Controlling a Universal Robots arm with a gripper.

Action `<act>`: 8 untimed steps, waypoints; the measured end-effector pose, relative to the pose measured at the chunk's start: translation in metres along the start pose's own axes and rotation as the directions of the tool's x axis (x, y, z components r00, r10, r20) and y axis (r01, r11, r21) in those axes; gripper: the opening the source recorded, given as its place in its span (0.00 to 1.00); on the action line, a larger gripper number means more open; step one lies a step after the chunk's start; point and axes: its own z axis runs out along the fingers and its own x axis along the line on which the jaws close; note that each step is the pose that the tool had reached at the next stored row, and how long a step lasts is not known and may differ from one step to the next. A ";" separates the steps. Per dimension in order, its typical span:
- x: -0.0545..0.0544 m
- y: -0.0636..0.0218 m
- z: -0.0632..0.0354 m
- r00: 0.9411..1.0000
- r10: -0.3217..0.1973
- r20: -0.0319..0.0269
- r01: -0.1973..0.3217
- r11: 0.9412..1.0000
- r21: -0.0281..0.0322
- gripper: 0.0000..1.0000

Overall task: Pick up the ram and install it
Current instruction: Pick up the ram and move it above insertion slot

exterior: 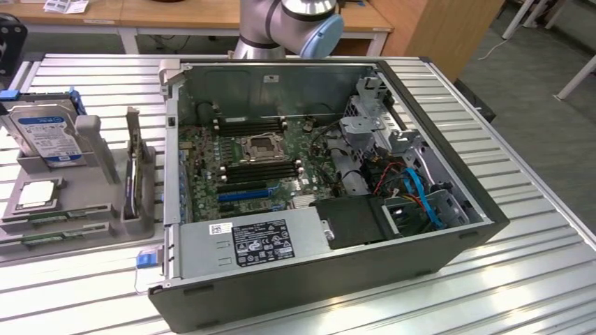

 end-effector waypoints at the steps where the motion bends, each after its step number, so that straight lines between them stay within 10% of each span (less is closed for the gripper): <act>1: 0.000 0.0000 0.0001 1.000 -0.018 -0.001 0.018 1.000 0.000 0.10; 8: 0.000 0.0000 0.0001 0.989 -0.145 -0.006 0.145 0.989 -0.004 0.10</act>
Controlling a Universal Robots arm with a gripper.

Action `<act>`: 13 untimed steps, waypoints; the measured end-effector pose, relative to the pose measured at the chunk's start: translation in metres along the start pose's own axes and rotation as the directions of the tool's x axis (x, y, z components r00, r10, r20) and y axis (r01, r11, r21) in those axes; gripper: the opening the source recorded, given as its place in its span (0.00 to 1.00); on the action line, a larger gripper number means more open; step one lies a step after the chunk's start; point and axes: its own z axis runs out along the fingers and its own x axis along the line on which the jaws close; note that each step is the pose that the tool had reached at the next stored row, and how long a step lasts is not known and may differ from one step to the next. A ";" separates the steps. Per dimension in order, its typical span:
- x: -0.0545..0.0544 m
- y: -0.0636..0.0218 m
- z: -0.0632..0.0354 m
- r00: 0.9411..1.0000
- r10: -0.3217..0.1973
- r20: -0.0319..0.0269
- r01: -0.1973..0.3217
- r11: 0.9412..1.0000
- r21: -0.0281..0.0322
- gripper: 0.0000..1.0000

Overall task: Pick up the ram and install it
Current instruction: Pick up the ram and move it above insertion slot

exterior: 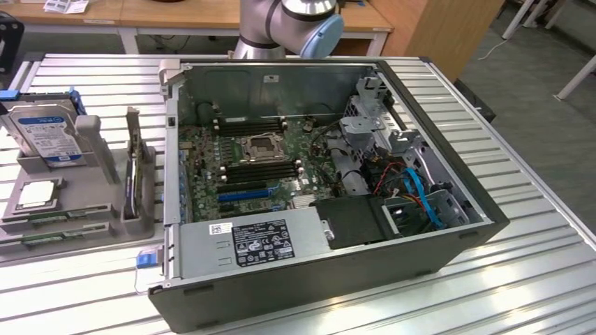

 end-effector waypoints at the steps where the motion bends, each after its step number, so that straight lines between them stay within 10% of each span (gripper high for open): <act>1: 0.000 0.0000 0.0000 1.000 -0.018 -0.001 0.018 1.000 0.000 0.10; 7: 0.000 0.0000 0.0002 0.992 -0.126 -0.005 0.126 0.992 -0.003 0.10; 13: 0.000 0.0000 0.0003 0.972 -0.233 -0.010 0.233 0.972 -0.007 0.10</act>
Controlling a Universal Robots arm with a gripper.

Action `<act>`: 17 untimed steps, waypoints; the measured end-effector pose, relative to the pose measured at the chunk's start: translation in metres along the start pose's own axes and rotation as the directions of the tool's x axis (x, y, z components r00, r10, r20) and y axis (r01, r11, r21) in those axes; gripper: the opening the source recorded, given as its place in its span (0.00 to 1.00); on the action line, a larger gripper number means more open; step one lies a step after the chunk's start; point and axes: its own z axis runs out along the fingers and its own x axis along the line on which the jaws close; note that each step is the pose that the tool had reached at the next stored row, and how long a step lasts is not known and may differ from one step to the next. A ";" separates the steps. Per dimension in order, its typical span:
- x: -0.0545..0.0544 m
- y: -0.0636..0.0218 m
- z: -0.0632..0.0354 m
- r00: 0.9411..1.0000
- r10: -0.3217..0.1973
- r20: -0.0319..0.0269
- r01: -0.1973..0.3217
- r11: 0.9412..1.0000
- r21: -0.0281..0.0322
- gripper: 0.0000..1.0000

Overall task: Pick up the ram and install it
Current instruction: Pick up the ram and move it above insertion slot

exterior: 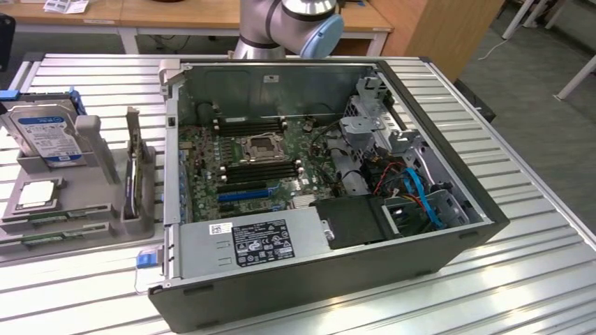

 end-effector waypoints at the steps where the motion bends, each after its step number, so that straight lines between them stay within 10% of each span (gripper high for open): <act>1: 0.000 0.0000 0.0000 1.000 -0.018 -0.001 0.018 1.000 0.000 0.10; 9: 0.000 0.0000 0.0002 0.987 -0.163 -0.007 0.163 0.987 -0.004 0.10; 17: 0.000 -0.0001 0.0005 0.952 -0.305 -0.013 0.305 0.952 -0.009 0.10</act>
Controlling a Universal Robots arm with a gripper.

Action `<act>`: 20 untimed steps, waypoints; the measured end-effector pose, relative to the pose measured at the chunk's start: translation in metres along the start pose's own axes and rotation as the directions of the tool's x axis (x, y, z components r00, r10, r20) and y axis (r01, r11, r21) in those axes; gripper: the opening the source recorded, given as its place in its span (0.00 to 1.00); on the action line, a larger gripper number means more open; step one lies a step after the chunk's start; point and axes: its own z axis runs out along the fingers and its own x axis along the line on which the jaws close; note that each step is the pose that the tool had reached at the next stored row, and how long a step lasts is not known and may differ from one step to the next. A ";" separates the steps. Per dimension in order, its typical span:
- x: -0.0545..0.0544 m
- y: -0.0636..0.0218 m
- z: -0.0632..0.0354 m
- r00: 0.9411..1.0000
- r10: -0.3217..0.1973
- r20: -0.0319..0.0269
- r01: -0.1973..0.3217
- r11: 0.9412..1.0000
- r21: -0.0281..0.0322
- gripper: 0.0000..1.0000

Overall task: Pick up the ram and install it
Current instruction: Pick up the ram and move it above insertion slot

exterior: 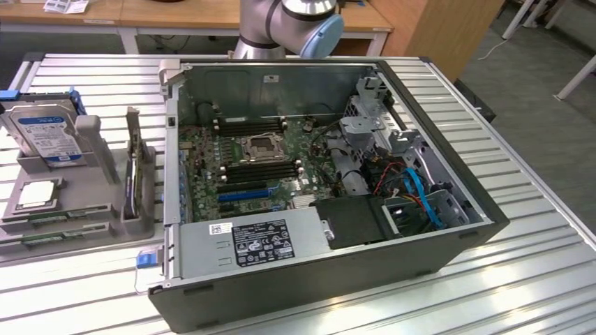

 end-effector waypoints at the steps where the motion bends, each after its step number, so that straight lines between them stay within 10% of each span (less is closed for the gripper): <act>1: 0.000 0.0000 0.0000 1.000 -0.018 -0.001 0.018 1.000 0.000 0.10; 9: 0.000 0.0000 0.0003 0.987 -0.162 -0.007 0.162 0.987 -0.004 0.10; 20: 0.000 0.0000 0.0006 0.947 -0.322 -0.013 0.322 0.947 -0.010 0.10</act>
